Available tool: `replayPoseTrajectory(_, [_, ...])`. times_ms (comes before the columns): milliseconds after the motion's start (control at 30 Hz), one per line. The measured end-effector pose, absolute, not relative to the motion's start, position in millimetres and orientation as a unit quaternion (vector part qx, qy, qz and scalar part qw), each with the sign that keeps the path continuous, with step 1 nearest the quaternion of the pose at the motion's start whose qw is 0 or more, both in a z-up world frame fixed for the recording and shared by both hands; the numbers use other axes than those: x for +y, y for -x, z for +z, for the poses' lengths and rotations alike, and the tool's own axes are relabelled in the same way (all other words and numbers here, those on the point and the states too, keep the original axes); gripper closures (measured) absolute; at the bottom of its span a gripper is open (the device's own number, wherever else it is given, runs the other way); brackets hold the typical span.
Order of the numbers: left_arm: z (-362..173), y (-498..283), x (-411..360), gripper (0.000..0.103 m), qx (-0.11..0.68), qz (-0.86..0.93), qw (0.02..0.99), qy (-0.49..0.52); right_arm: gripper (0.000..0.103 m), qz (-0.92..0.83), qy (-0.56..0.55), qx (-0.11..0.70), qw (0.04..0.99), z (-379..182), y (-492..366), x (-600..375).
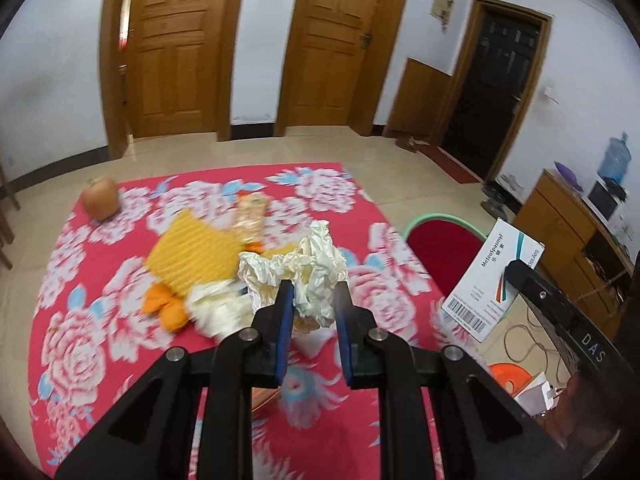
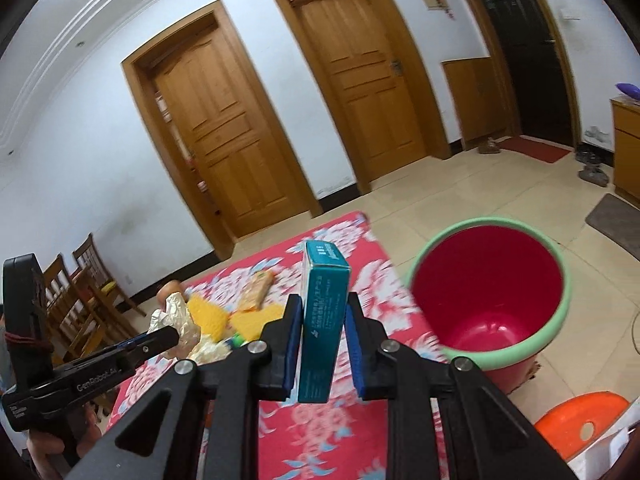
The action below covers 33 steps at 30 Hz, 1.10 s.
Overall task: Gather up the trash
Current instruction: 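Carry the box and the paper in both grippers over the red bucket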
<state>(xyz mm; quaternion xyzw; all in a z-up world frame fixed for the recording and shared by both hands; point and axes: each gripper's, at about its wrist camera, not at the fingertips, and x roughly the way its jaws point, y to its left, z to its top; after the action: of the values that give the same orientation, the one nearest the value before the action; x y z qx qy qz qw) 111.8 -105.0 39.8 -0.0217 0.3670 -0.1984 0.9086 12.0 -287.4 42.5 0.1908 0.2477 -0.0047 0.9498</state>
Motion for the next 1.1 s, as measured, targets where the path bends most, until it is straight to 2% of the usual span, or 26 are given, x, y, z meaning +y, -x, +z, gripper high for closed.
replayPoseTrajectory(633, [10,-164,-239,0.084,0.404,-0.287,0.868,-0.036,0.079,-0.158,-0.248,0.254,0.921,11,-39,-395])
replayPoseTrajectory(1100, [-14,-182,-280,0.084,0.423,-0.307,0.851,-0.049,0.076,-0.183,-0.279,0.283,0.899,-27,-45,-432])
